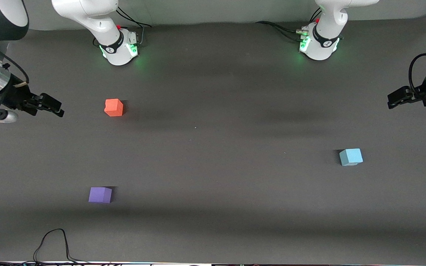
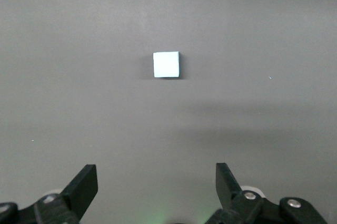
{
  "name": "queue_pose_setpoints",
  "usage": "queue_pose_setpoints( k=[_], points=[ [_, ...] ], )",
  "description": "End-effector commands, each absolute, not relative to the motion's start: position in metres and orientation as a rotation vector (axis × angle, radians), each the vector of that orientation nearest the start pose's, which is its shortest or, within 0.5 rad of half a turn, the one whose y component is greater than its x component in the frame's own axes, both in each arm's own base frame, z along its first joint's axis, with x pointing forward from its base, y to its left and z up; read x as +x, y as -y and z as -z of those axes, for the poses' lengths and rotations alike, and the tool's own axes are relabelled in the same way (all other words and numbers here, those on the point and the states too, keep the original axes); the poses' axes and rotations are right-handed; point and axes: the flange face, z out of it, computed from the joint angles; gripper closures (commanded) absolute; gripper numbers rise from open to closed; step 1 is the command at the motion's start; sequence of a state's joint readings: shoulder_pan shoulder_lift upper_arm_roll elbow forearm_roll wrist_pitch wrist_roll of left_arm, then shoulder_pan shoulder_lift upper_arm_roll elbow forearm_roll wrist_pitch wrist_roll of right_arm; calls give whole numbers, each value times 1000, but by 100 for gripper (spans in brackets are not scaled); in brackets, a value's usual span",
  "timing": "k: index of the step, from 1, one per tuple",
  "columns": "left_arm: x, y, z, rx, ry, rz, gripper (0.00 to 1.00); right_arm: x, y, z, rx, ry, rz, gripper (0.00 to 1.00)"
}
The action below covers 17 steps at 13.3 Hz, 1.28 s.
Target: Place blue block between orange and purple blocks
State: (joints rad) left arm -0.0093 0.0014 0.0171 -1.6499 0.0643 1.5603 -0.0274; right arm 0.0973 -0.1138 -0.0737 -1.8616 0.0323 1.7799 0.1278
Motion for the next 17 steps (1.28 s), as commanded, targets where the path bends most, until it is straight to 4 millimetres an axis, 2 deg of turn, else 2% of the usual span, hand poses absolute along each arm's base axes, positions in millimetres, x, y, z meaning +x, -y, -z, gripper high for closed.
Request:
queue_pose_setpoints(
  k=[1, 3, 6, 9, 10, 11, 13, 15, 17],
  points=[
    [552, -18, -559, -3081, -13, -257, 0, 525, -7, -568, -3108, -139, 31, 0],
    [549, -19, -518, -3079, -32, -303, 0, 525, -11, -567, -3108, -118, 28, 0],
    [547, -37, -429, -3090, 3, -210, 0, 526, -9, -568, -3107, -125, 33, 0],
    [572, -48, -349, -3090, 21, -227, 0, 525, -2, -567, -3106, -144, 28, 0],
    [578, -48, -328, -3091, 33, -213, 0, 526, -2, -567, -3106, -149, 30, 0],
    [582, -48, -297, -3091, 44, -234, 0, 526, -2, -567, -3105, -161, 33, 0],
    [588, -50, -256, -3092, 46, -227, 0, 526, -2, -568, -3104, -163, 37, 0],
    [591, -47, -228, -3117, 77, -231, 0, 525, -2, -564, -3105, -161, 23, 0],
    [595, -46, -208, -3140, 112, -224, 0, 525, -1, -562, -3105, -166, 21, 0]
  ],
)
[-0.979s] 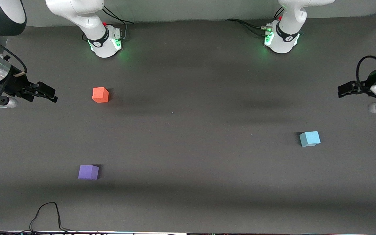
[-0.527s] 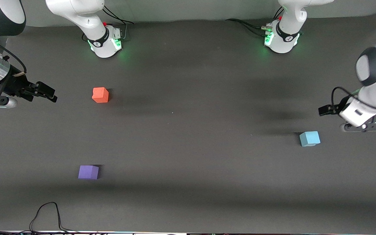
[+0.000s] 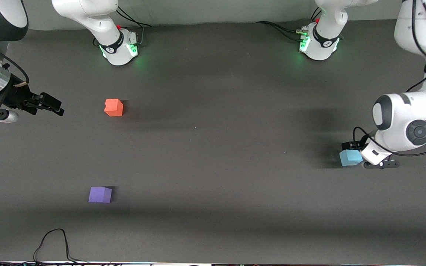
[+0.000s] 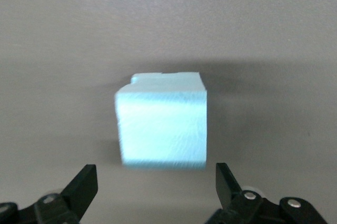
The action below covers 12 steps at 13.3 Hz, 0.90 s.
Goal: Place blue block between orange and purple blocks
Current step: 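Reach the left gripper down to the light blue block and grasp it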
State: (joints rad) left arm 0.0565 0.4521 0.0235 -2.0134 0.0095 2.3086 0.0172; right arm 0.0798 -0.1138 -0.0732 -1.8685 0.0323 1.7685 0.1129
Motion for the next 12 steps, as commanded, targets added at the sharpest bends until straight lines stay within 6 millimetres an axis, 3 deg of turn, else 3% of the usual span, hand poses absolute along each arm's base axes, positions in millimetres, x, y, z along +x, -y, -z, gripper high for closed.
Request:
queue_pose_setpoints(
  k=[1, 6, 7, 8, 9, 10, 12],
  points=[
    [595, -46, -200, -3141, 114, -217, 0, 525, -1, -562, -3105, -166, 21, 0],
    [596, -44, -195, -3142, 109, -214, 6, 524, -4, -560, -3099, -163, 13, 0],
    [598, -45, -196, -3143, 109, -202, 15, 523, -4, -556, -3100, -163, 3, 0],
    [598, -45, -196, -3142, 105, -197, 35, 523, -4, -556, -3100, -160, 3, 0],
    [598, -44, -201, -3143, 100, -197, 66, 523, -4, -556, -3100, -158, 6, 0],
    [599, -45, -212, -3144, 102, -188, 86, 523, -4, -556, -3100, -158, 6, 0],
    [592, -50, -269, -3140, 90, -219, 85, 525, -3, -558, -3098, -161, 27, 0]
  ],
)
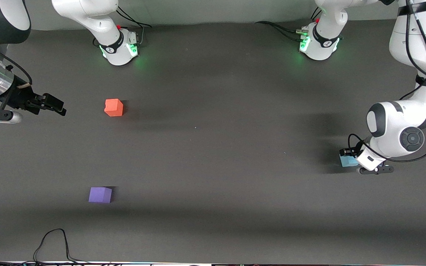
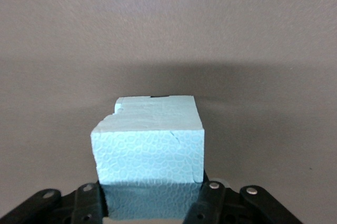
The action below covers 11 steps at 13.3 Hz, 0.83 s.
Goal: Place blue block between orange and purple blocks
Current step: 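Lift the blue block off the table with the left gripper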
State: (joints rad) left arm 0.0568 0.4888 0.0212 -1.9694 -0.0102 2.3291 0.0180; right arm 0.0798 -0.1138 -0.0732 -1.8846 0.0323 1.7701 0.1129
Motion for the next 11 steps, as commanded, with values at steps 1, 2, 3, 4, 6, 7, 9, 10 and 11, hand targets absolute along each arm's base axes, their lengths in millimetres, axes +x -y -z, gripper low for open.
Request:
queue_pose_setpoints(
  k=[1, 2, 3, 4, 6, 7, 9, 10, 11],
  points=[
    [585, -60, -310, -3138, 109, -233, 83, 525, -3, -559, -3098, -163, 34, 0],
    [574, -67, -355, -3139, 124, -234, 83, 526, -2, -558, -3096, -166, 34, 0],
    [561, -66, -397, -3139, 122, -238, 83, 525, -2, -559, -3096, -168, 36, 0],
    [548, -66, -433, -3130, 125, -265, 83, 525, -2, -559, -3096, -168, 37, 0],
    [518, -64, -496, -3122, 148, -309, 82, 525, -2, -559, -3096, -168, 37, 0],
    [500, -59, -527, -3125, 146, -268, 79, 526, -2, -558, -3096, -166, 34, 0],
    [486, -42, -550, -3126, 156, -267, 79, 526, -3, -559, -3093, -169, 39, 0],
    [486, -26, -551, -3121, 156, -284, 79, 526, -3, -560, -3093, -169, 43, 0],
    [488, -6, -555, -3116, 154, -271, 79, 526, -3, -559, -3093, -169, 41, 0]
  ],
)
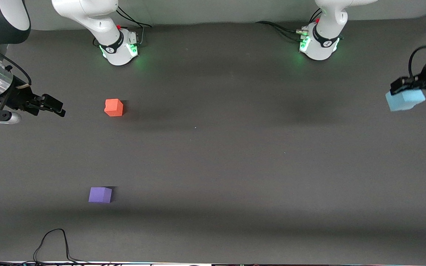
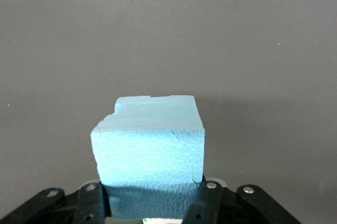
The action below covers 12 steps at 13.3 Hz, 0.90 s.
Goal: Place blue block between orange and purple blocks
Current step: 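Carry the blue block to mid-table with the left gripper and release it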
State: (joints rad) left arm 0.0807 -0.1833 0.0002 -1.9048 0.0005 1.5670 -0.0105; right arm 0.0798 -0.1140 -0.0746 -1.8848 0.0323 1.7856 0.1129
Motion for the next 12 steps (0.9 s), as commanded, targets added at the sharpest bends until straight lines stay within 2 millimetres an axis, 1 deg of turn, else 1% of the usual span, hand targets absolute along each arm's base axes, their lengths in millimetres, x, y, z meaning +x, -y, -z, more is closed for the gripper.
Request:
queue_pose_setpoints(
  k=[1, 2, 3, 4, 5, 6, 7, 8, 9, 10, 11, 12],
  points=[
    [493, 22, -556, -3118, 184, -256, 80, 526, -3, -559, -3093, -167, 41, 0],
    [501, 56, -551, -3130, 241, -256, 81, 526, -3, -559, -3093, -167, 41, 0],
    [512, 94, -545, -3138, 302, -249, 81, 526, -3, -559, -3093, -167, 41, 0],
    [526, 135, -533, -3131, 392, -253, 81, 526, -3, -559, -3093, -167, 43, 0],
    [538, 184, -523, -3134, 487, -238, 81, 526, -3, -560, -3093, -167, 46, 0],
    [552, 236, -509, -3141, 605, -238, 81, 526, -5, -560, -3093, -162, 45, 0],
    [566, 294, -488, -3149, 724, -269, 81, 527, -5, -561, -3094, -157, 53, 0],
    [577, 348, -466, -3125, 803, -247, 81, 527, -5, -560, -3094, -157, 55, 0],
    [580, 399, -434, -3087, 805, -205, 81, 527, -5, -559, -3095, -157, 53, 0],
    [579, 447, -410, -3070, 802, -137, 81, 527, -3, -559, -3094, -162, 53, 0],
    [584, 479, -378, -3054, 851, -106, 81, 527, -5, -559, -3095, -155, 53, 0],
    [581, 508, -352, -3080, 858, -90, 79, 528, -5, -559, -3095, -150, 53, 0]
  ],
)
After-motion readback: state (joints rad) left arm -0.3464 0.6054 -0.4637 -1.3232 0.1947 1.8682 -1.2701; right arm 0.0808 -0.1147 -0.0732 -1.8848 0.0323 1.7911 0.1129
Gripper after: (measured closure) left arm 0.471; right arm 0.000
